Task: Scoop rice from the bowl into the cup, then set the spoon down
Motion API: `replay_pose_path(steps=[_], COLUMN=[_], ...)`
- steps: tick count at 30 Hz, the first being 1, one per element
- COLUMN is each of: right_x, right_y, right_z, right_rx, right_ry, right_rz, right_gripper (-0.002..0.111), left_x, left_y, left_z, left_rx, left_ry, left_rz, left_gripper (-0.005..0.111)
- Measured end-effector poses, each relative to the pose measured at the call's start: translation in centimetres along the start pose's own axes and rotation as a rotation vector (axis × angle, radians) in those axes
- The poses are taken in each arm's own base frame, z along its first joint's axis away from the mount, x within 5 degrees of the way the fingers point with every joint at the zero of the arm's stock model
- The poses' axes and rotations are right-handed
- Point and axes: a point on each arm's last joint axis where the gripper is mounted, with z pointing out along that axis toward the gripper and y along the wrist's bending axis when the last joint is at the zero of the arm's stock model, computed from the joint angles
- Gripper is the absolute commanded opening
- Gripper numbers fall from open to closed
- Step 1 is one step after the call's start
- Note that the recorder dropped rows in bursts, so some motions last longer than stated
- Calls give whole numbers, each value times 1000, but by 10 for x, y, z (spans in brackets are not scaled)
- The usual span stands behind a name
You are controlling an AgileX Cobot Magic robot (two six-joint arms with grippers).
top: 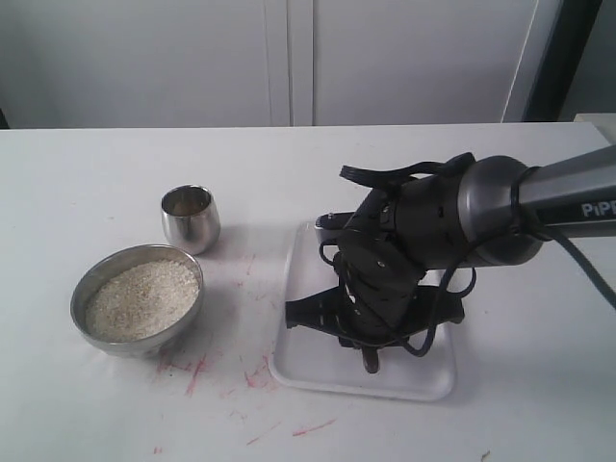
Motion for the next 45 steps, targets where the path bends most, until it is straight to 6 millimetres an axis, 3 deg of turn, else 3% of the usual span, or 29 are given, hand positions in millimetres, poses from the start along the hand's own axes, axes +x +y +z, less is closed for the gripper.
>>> replay_pose_path(steps=[14, 20, 24, 32, 45], right_x=[-1, -5, -13, -26, -36], right_y=[1, 0, -1, -3, -17], right_z=[0, -3, -19, -60, -145], right_rx=[-6, -4, -31, -101, -235], right_ry=[-13, -58, -136, -319, -633], right_rz=[-5, -48, -82, -157, -228], right_gripper=[28, 15, 0, 0, 0], left_x=[0, 0, 0, 0, 0], left_y=[0, 0, 0, 0, 0], left_z=[0, 0, 0, 0, 0], left_rx=[0, 0, 0, 0, 0], left_ry=[0, 0, 0, 0, 0], left_rz=[0, 0, 0, 0, 0], left_gripper=[14, 14, 14, 14, 14])
